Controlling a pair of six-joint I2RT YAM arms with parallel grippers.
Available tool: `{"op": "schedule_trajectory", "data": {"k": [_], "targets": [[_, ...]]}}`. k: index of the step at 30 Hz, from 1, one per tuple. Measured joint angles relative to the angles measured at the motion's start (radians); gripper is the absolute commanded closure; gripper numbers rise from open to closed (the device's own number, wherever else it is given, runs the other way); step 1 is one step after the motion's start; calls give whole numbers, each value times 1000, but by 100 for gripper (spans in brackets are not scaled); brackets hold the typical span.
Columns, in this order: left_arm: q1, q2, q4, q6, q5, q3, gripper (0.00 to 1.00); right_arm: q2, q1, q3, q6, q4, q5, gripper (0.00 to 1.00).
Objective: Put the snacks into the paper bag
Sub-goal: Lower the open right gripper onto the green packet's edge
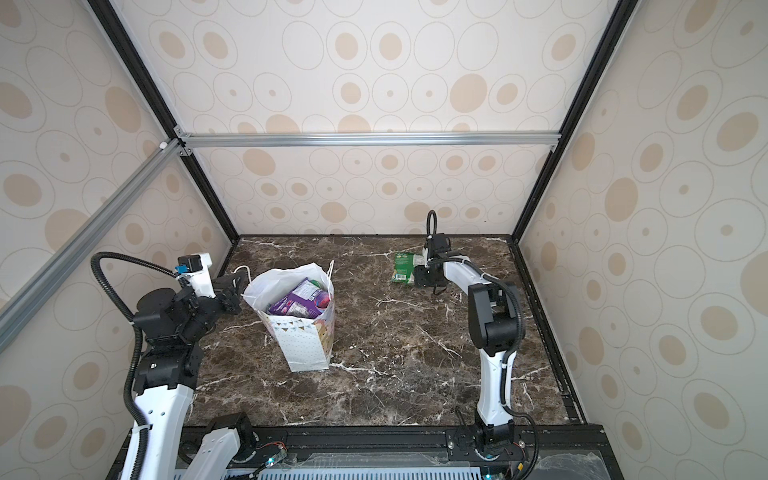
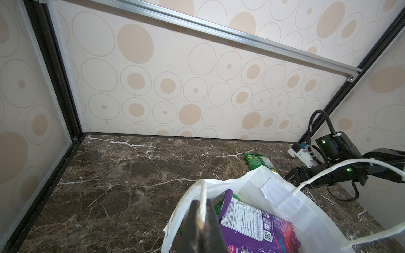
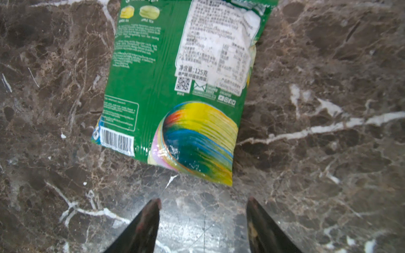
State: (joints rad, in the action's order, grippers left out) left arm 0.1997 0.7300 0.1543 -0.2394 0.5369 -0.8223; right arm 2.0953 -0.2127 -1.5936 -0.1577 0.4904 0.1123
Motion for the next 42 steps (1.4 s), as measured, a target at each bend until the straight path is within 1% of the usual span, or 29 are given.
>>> {"op": "schedule_trajectory", "data": {"k": [12, 22, 27, 34, 41, 42], "targets": [[2, 0, 0, 0, 0, 0, 100, 67, 0, -78, 71, 56, 21, 34], [5, 0, 0, 0, 0, 0, 100, 130, 6, -164, 92, 118, 68, 34], [8, 0, 0, 0, 0, 0, 100, 154, 10, -183, 91, 133, 98, 38], [8, 0, 0, 0, 0, 0, 100, 160, 11, -183, 69, 140, 95, 45], [10, 0, 0, 0, 0, 0, 100, 163, 11, -183, 47, 145, 94, 63], [10, 0, 0, 0, 0, 0, 100, 165, 11, -183, 43, 145, 94, 63]]}}
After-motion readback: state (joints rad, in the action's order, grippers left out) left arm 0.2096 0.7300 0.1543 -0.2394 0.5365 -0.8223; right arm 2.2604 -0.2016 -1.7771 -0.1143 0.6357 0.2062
